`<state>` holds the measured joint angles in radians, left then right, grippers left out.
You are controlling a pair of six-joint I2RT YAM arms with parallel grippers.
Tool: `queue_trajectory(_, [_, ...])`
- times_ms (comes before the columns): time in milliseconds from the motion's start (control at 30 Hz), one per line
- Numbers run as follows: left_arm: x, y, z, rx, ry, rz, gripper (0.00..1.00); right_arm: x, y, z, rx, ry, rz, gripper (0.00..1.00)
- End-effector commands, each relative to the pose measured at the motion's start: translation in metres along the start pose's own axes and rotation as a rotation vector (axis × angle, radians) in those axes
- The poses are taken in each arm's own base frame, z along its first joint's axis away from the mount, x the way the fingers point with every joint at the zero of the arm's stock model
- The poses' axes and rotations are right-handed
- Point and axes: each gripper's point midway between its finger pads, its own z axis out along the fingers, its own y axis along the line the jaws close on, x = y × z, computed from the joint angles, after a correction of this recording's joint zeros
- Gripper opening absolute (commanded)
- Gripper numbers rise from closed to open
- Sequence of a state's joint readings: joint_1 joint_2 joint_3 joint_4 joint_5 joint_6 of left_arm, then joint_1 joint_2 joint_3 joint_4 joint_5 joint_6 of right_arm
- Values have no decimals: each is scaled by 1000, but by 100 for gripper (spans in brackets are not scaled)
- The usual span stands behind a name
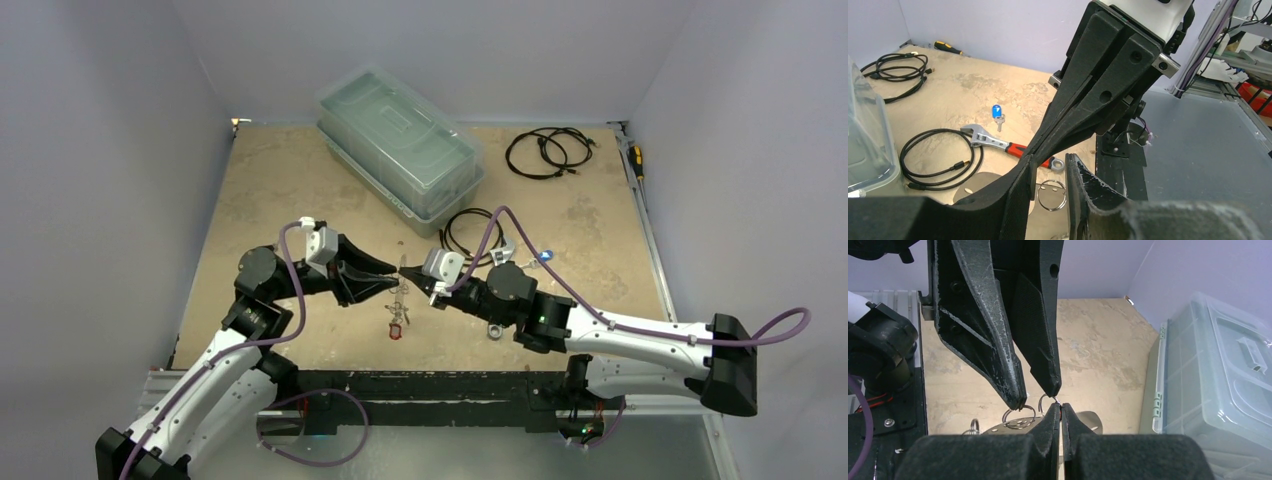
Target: Put the keys on the keyring
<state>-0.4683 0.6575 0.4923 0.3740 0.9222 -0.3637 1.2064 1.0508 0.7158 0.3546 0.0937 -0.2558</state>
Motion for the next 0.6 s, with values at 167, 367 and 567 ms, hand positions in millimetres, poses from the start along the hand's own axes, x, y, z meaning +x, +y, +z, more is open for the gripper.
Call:
queue_trajectory(167, [2,6,1,-26,4,22,24,-52,-14,-8,50,-134,-7,0])
queue_trajectory(367, [2,8,1,-42,5,32,35,-52,-12,-10,43,-137,-8,0])
queue_trajectory(567, [3,12,0,-65,9,39,40,-55,-10,-11,33,-143,-9,0])
